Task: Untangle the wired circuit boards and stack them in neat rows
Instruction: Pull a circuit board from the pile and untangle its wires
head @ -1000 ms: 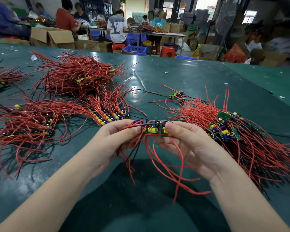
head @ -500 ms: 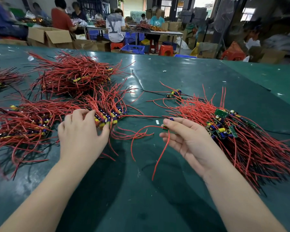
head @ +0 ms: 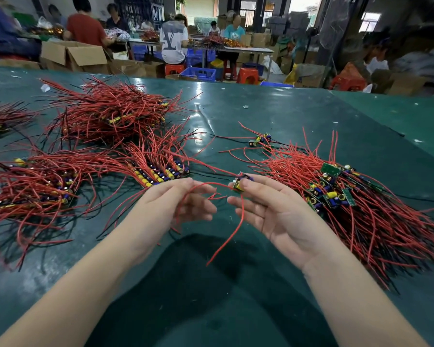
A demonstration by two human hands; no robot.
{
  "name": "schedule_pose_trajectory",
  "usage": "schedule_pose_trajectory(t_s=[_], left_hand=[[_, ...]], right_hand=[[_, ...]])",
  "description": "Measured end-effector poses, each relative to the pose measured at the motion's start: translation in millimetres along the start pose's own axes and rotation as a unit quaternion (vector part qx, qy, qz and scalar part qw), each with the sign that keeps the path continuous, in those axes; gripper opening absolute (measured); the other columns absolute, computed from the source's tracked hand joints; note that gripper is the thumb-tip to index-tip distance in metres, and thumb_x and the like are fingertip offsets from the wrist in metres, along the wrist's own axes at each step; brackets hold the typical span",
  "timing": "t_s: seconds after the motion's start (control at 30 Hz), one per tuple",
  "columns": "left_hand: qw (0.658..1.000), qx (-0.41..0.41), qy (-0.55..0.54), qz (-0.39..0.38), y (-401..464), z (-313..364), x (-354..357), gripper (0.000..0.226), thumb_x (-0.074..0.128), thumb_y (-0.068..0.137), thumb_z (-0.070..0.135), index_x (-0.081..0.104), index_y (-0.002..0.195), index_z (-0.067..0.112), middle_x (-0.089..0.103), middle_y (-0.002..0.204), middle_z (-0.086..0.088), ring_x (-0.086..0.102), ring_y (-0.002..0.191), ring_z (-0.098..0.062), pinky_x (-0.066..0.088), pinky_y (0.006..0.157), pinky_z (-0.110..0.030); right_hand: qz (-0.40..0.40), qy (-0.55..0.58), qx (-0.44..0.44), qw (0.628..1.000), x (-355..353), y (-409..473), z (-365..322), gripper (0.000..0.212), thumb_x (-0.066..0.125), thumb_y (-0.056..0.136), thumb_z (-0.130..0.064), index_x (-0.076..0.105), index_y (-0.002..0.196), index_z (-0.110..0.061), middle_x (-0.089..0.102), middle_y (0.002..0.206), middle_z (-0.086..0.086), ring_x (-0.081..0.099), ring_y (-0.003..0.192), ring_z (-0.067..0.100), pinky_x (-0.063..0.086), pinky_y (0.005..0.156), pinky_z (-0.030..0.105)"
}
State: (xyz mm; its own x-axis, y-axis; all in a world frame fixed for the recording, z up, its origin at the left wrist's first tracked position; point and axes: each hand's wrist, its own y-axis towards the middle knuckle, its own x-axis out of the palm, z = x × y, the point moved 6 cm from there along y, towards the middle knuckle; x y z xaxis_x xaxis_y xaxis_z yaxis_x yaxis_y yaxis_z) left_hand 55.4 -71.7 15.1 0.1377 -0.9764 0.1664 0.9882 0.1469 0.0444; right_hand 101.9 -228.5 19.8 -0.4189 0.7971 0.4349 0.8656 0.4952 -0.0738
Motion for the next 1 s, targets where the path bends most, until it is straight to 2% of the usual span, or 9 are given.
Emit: schedule_pose_trajectory(t_s=[0.1,0.2,0.4,0.57,0.67,0.77,0.83,0.9,1.0], left_hand=[[1.0,-0.018,-0.005,-0.022,-4,-2,7,0.036,0.047,0.084,0.033,0.07,0.071,0.008,0.045,0.047,0.0,0.049,0.045,-0.015,0.051,0.053,-0.023],[0.999,-0.003,0.02,-0.043,-5,0,10,0.033,0.052,0.086,0.035,0.063,0.068,0.009,0.027,0.048,0.007,0.036,0.042,-0.01,0.045,0.052,-0.023],[0.984,-0.023,0.078,-0.159,-13,-9,27,0.037,0.056,0.092,0.034,0.065,0.063,0.015,0.058,0.063,-0.001,0.056,0.061,-0.01,0.049,0.058,-0.021],[0.985,-0.027,0.068,-0.159,-12,-14,27,0.036,0.046,0.084,0.032,0.071,0.098,0.009,0.071,0.085,-0.005,0.065,0.078,-0.015,0.054,0.072,-0.022],[0.982,-0.035,0.039,-0.184,-15,-14,29,0.036,0.046,0.087,0.032,0.072,0.105,0.014,0.074,0.086,-0.01,0.069,0.085,-0.02,0.055,0.083,-0.026],[0.981,-0.057,0.003,-0.184,-15,-15,30,0.032,0.052,0.094,0.032,0.074,0.101,0.01,0.055,0.06,0.001,0.06,0.063,-0.017,0.05,0.067,-0.02],[0.983,-0.055,-0.002,-0.174,-14,-16,30,0.035,0.052,0.092,0.033,0.073,0.1,0.007,0.034,0.057,0.005,0.042,0.052,-0.013,0.045,0.06,-0.02],[0.985,-0.035,0.019,-0.168,-13,-13,30,0.037,0.048,0.09,0.034,0.074,0.099,0.009,0.025,0.058,0.006,0.03,0.049,-0.011,0.04,0.056,-0.019],[0.986,-0.002,0.063,-0.154,-14,-5,30,0.029,0.052,0.095,0.034,0.076,0.089,0.018,0.022,0.058,0.005,0.022,0.05,-0.011,0.033,0.052,-0.017]], right_hand=[[-0.006,-0.022,-0.02,1.0,3,0,3,0.024,0.081,0.05,-0.026,0.078,0.073,-0.019,0.075,0.084,0.002,0.072,0.076,0.016,0.056,0.064,0.022],[0.014,-0.039,-0.053,0.998,3,0,4,0.025,0.081,0.049,-0.027,0.078,0.073,-0.019,0.073,0.08,0.0,0.071,0.074,0.014,0.055,0.065,0.02],[0.054,-0.052,-0.109,0.991,0,0,1,0.018,0.077,0.056,-0.027,0.078,0.073,-0.021,0.074,0.081,-0.001,0.07,0.075,0.011,0.054,0.065,0.018],[0.081,-0.087,-0.142,0.983,1,-3,-1,0.019,0.077,0.058,-0.027,0.077,0.075,-0.019,0.074,0.08,-0.001,0.068,0.075,0.012,0.054,0.065,0.019],[0.073,-0.112,-0.177,0.975,7,-6,-5,0.01,0.078,0.07,-0.011,0.076,0.078,-0.016,0.074,0.077,0.001,0.067,0.069,0.011,0.054,0.062,0.019],[0.053,-0.097,-0.198,0.974,14,-9,-6,0.017,0.073,0.076,0.003,0.076,0.078,-0.015,0.074,0.074,0.002,0.067,0.066,0.009,0.056,0.058,0.02],[0.054,-0.089,-0.203,0.974,14,-10,-7,0.018,0.073,0.076,0.003,0.077,0.077,-0.015,0.074,0.075,0.001,0.068,0.067,0.009,0.056,0.061,0.021],[0.064,-0.094,-0.189,0.975,12,-8,-6,0.013,0.077,0.071,-0.007,0.077,0.081,-0.015,0.074,0.077,0.0,0.067,0.069,0.009,0.054,0.065,0.019],[0.063,-0.055,-0.124,0.989,8,-3,2,0.035,0.076,0.062,-0.021,0.073,0.096,-0.012,0.073,0.081,0.001,0.067,0.074,0.013,0.055,0.07,0.021]])
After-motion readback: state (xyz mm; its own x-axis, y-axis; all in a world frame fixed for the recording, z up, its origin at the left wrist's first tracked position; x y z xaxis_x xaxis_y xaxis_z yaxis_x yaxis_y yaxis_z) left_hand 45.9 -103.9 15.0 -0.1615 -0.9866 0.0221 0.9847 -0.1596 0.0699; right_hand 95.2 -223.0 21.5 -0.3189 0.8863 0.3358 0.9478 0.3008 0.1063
